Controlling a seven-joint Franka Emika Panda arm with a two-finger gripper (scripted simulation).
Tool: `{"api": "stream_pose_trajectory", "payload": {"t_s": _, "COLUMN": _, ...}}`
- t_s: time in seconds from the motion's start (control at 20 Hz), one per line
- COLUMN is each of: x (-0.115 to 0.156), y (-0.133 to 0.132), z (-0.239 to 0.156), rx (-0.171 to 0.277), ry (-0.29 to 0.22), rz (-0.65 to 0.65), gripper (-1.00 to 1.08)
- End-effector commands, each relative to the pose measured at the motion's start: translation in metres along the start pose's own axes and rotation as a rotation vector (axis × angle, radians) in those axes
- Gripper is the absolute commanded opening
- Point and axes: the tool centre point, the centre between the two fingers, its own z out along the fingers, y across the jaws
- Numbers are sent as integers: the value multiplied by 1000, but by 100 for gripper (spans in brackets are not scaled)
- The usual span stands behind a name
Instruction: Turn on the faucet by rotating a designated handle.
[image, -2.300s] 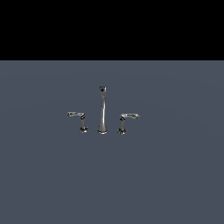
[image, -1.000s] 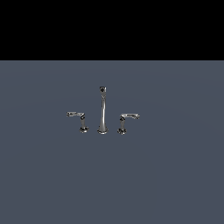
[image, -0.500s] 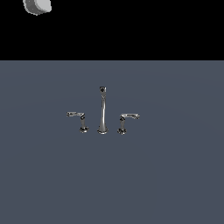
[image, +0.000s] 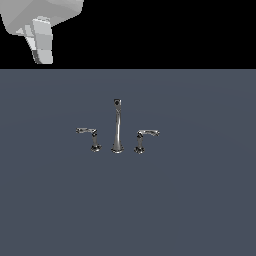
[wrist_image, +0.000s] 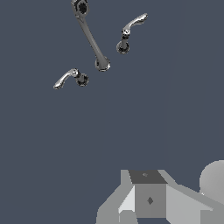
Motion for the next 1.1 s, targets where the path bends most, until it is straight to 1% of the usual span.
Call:
{"api": "stream_pose_trajectory", "payload": {"t_s": 0.0, "x": 3, "y": -13, "z": 12, "rx": 3, "ry": 0, "rz": 50, "gripper": -100}}
{"api": "stream_pose_trajectory", "payload": {"t_s": 0.5, "x": 18, "y": -56, "z": 55, "rx": 11, "ry": 1, "rz": 226, "gripper": -100}}
{"api": "stream_pose_trajectory", "payload": {"t_s": 1.05, "x": 42, "y": -94, "z": 95, "rx": 16, "ry": 5, "rz": 393, "gripper": -100}}
